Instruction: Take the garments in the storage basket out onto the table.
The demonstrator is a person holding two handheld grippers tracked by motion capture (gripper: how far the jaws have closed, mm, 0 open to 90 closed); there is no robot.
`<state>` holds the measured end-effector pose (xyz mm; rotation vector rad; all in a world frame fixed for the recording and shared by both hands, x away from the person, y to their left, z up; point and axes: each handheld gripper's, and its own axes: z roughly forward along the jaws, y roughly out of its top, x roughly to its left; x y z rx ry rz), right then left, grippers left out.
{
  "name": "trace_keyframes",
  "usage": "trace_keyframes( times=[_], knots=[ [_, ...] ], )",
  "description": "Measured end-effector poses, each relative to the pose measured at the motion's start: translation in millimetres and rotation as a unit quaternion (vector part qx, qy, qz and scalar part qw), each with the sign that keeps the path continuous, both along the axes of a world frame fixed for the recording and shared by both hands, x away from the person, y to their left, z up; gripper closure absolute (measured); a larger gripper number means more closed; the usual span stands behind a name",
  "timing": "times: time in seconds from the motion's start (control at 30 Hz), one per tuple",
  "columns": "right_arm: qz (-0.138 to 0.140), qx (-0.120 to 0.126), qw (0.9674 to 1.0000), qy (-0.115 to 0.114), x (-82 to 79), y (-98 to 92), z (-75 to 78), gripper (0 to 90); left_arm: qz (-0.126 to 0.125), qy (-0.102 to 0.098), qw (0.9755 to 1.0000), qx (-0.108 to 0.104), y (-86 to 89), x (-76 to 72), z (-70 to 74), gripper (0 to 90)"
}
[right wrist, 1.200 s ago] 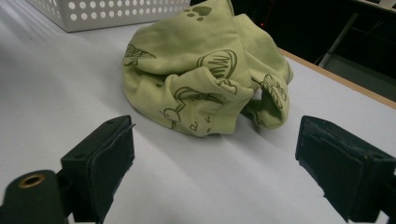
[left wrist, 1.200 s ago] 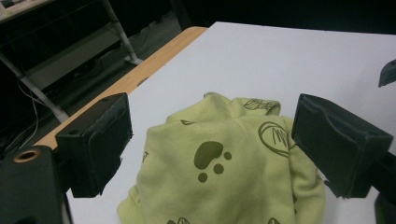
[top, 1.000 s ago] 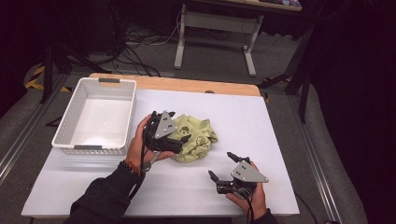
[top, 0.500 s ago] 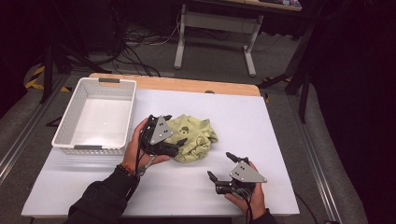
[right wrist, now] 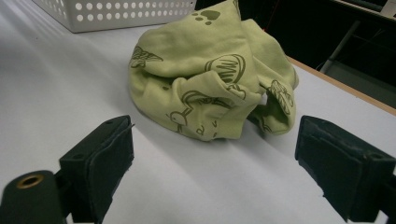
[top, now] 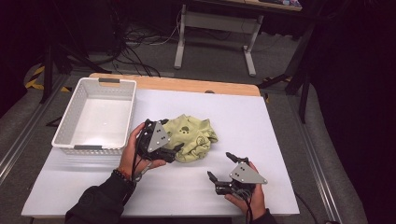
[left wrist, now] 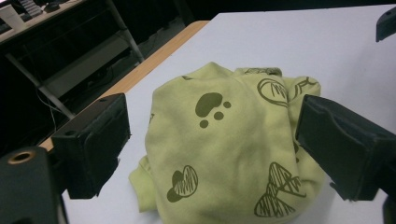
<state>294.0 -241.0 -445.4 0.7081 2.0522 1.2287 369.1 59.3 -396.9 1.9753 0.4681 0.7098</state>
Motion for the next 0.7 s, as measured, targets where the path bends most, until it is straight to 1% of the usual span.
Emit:
trace_keyframes(
  times=[0.17, 0.33, 0.4, 0.5, 0.53, 0.63, 0.7],
  knots=[
    [0.000, -0.003, 1.0000, -0.002, -0.7, 0.7, 0.2, 12.3, -0.003, -0.003, 1.0000, -0.001, 6.3, -4.1, -3.2, 10.6],
    [0.000, -0.003, 1.0000, -0.005, -1.2, 0.7, 0.5, 12.3, 0.007, -0.010, 0.9999, -0.002, 12.2, -8.7, -7.9, 12.3],
    [0.001, -0.004, 1.0000, -0.005, -1.2, 0.8, 0.4, 12.3, 0.006, -0.009, 0.9999, -0.006, 15.0, -10.1, -9.9, 12.6],
    [0.000, -0.003, 1.0000, -0.007, -1.4, 1.2, 0.4, 12.3, 0.006, -0.007, 0.9999, -0.006, 17.7, -11.2, -11.8, 12.2],
    [0.000, -0.003, 1.0000, -0.007, -1.4, 1.2, 0.5, 12.3, 0.006, -0.004, 0.9999, -0.009, 18.7, -12.0, -12.6, 12.2],
    [0.000, -0.003, 1.0000, -0.008, -1.7, 1.3, 0.7, 12.3, 0.002, -0.004, 1.0000, -0.007, 20.8, -14.4, -14.0, 11.5],
    [0.000, -0.002, 1.0000, -0.009, -1.9, 1.3, 0.7, 12.3, 0.005, -0.005, 1.0000, -0.001, 22.0, -15.6, -14.8, 11.5]
  ],
)
